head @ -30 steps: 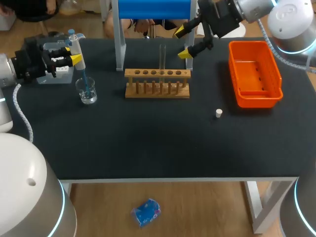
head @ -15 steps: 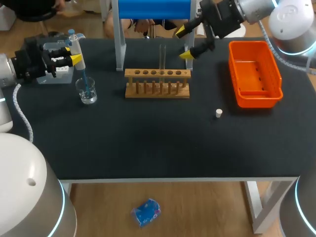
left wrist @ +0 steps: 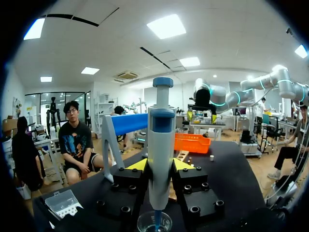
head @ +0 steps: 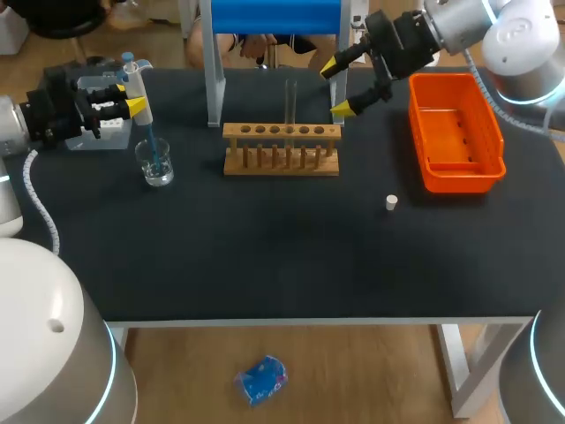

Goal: Invert the test tube, pick up the pipette, mount the tip to pipette, aspirate from beaker and dispense into the tube, eject the tip, return the pipette, and cap with the stopper.

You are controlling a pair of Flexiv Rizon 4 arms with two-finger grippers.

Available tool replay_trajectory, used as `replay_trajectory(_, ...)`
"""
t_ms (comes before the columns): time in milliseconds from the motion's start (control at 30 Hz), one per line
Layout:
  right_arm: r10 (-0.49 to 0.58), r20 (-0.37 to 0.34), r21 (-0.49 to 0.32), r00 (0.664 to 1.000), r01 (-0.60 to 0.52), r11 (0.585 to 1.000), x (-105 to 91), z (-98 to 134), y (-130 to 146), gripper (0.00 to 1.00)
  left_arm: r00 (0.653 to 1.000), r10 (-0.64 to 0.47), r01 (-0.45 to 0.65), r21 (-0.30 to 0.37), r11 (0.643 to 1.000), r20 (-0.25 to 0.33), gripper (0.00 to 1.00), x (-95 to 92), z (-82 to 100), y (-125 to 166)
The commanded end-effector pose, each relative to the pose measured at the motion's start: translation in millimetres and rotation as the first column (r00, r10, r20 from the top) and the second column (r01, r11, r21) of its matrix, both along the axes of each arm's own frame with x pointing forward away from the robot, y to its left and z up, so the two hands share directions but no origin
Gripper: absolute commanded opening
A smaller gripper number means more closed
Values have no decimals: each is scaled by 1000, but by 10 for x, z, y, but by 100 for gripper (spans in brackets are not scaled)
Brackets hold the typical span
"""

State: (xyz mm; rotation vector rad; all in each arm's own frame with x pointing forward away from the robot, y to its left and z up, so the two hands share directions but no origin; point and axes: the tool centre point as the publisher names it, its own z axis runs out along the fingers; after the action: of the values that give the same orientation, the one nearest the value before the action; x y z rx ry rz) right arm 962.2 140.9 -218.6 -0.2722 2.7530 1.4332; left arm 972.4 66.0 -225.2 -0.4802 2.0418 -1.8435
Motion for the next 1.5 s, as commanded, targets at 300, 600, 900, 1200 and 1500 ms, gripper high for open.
replay_trajectory(300,-11,-46,-6,999,11,1000,232,-265,77,100,1000,-1,1,0,1000,-1,0,-1,4,5)
replay_trajectory(600,-23,-62,-11,998,22,1000,328,-297,46,100,1000,-1,1,0,1000,-1,0,-1,4,5)
replay_trajectory(900,-19,-48,-19,999,18,1000,341,-266,64,100,1000,-1,1,0,1000,-1,0,-1,4,5)
replay_trajectory(1200,-19,-48,-19,999,18,1000,341,-266,64,100,1000,-1,1,0,1000,-1,0,-1,4,5)
replay_trajectory(1500,-19,-48,-19,999,18,1000,341,-266,64,100,1000,-3,2,28,1000,13,0,-23,36,12)
